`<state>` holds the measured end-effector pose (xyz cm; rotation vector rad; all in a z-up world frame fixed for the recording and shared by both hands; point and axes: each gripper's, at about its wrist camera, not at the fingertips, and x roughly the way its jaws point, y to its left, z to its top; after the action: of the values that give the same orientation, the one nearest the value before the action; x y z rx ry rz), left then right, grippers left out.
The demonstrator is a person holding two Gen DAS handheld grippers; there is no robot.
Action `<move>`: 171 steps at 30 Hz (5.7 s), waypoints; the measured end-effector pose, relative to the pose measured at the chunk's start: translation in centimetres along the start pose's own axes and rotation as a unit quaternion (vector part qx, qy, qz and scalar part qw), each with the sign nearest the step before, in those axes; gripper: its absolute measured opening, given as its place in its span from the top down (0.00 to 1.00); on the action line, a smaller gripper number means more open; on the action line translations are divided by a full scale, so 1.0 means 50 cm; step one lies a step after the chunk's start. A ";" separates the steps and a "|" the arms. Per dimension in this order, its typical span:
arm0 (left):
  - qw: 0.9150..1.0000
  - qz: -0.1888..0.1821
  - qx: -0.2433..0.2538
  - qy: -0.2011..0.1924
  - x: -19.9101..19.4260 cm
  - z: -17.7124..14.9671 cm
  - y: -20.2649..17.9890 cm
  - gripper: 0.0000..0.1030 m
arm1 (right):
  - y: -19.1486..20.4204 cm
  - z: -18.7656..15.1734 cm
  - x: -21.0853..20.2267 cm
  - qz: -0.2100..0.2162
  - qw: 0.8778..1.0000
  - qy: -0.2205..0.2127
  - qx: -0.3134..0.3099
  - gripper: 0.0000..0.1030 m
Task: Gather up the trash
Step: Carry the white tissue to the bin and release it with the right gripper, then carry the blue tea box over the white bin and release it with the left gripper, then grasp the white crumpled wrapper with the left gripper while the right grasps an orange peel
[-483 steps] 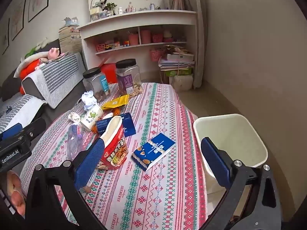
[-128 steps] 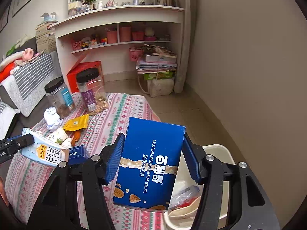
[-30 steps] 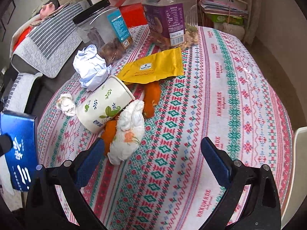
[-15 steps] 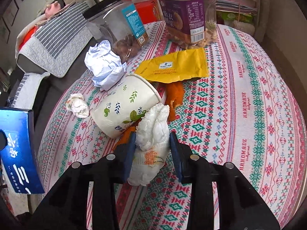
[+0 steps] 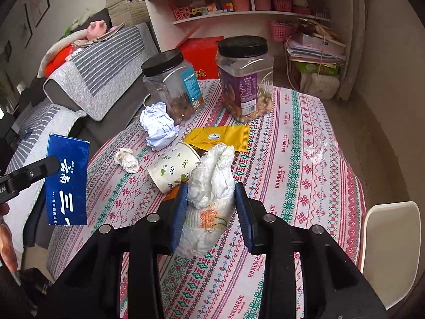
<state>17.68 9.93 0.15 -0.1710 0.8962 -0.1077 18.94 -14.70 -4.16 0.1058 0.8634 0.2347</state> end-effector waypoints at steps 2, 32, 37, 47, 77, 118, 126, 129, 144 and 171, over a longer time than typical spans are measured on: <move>1.000 0.002 0.003 -0.003 0.002 -0.001 -0.010 0.56 | -0.004 -0.003 -0.004 0.007 1.000 -0.007 0.007 0.67; 0.994 -0.055 0.092 -0.027 0.026 -0.037 -0.282 0.56 | -0.172 -0.012 -0.168 -0.072 0.994 -0.079 0.030 0.67; 0.992 -0.065 0.104 -0.025 0.027 -0.044 -0.320 0.56 | -0.224 -0.024 -0.195 -0.098 0.991 -0.082 0.049 0.67; 0.987 -0.086 0.134 -0.019 0.035 -0.068 -0.411 0.56 | -0.354 -0.062 -0.258 -0.153 0.980 -0.077 0.104 0.66; 0.961 -0.206 0.179 0.038 0.074 -0.140 -0.743 0.49 | -0.542 -0.165 -0.459 -0.278 0.930 -0.136 0.200 0.17; 0.993 0.091 0.065 -0.036 0.114 -0.040 -0.243 0.17 | -0.139 -0.019 -0.146 -0.194 0.977 -0.075 0.034 0.07; 0.989 0.150 0.010 0.005 0.199 0.003 -0.116 0.17 | -0.073 -0.004 -0.056 -0.174 0.984 -0.045 0.008 0.07; 0.985 0.172 -0.016 0.022 0.245 0.026 -0.063 0.17 | -0.066 -0.003 -0.022 -0.160 0.987 -0.027 0.017 0.07; 0.966 0.169 -0.169 0.098 0.404 0.058 0.113 0.34 | -0.056 0.002 0.067 -0.126 0.991 0.021 0.034 0.07; 0.992 0.122 0.020 0.021 0.132 0.030 -0.004 0.60 | 0.123 -0.041 0.290 -0.025 0.992 0.121 0.010 0.17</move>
<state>22.93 8.79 -3.93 -0.0204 0.9500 0.0983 25.44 -5.15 -15.08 0.0755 1.1087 0.1946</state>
